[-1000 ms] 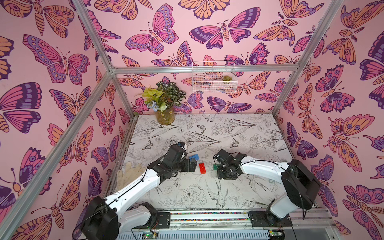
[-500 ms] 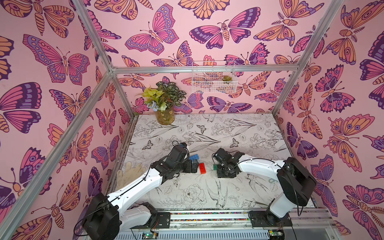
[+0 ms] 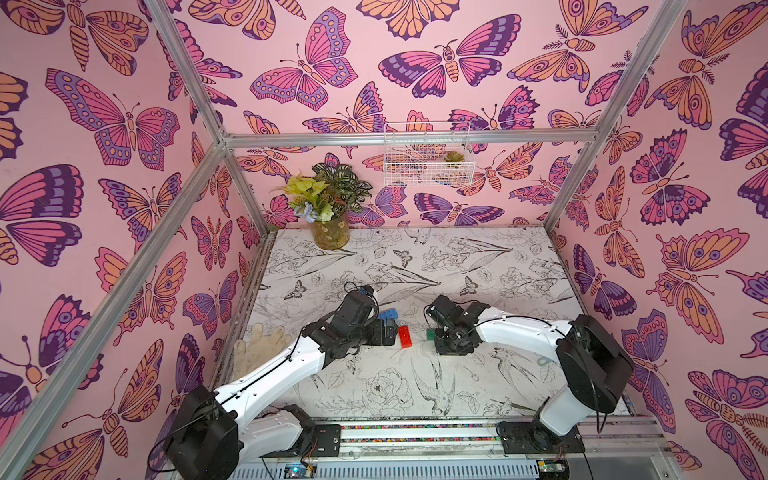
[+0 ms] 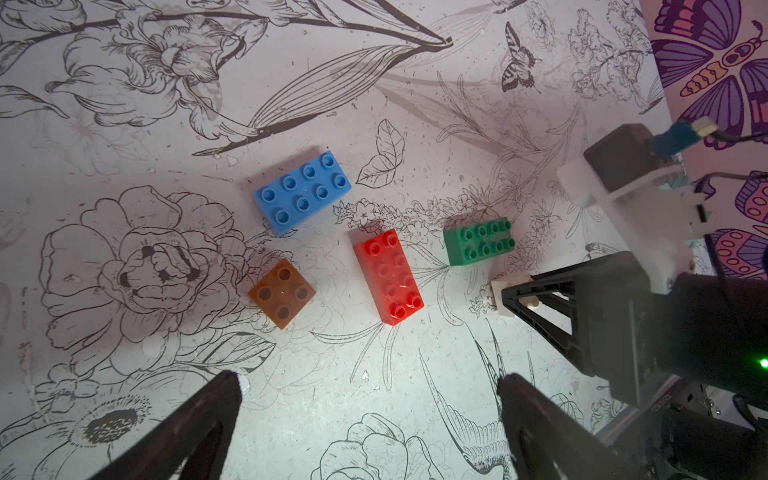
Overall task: Assemble the number 5 with lego
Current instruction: Pick up the lego brick from the center of the board, then assemble the lego brick with the lego brick.
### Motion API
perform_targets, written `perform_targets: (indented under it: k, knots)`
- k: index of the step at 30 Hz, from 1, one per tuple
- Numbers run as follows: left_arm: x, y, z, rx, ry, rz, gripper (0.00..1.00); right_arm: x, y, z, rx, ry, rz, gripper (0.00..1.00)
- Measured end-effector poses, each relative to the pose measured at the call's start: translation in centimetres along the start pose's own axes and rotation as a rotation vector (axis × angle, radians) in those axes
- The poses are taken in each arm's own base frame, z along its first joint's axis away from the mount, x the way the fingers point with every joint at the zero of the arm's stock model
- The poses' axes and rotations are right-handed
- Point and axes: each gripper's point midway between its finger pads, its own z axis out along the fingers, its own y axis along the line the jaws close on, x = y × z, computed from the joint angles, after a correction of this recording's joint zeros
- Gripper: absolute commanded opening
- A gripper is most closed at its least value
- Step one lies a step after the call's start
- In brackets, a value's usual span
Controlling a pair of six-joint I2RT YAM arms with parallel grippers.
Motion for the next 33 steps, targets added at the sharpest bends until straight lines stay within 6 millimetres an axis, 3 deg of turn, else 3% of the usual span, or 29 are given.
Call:
perform_targets:
  k: [6, 11, 16, 33]
  knots:
    - [0.3, -0.3, 0.0, 0.010, 0.009, 0.002, 1.00, -2.2, 1.3, -2.9, -0.047, -0.059, 0.001, 0.15]
    - [0.6, -0.2, 0.2, 0.010, 0.017, -0.003, 1.00, -4.0, 1.4, -3.8, -0.062, -0.086, 0.020, 0.15]
    - [0.7, -0.2, 0.2, 0.010, 0.019, -0.007, 1.00, -5.1, 1.6, -3.3, -0.051, -0.084, 0.012, 0.15]
    - [1.6, -0.3, 0.6, 0.017, 0.046, -0.015, 1.00, -5.1, 1.0, -1.2, -0.009, -0.037, -0.020, 0.15]
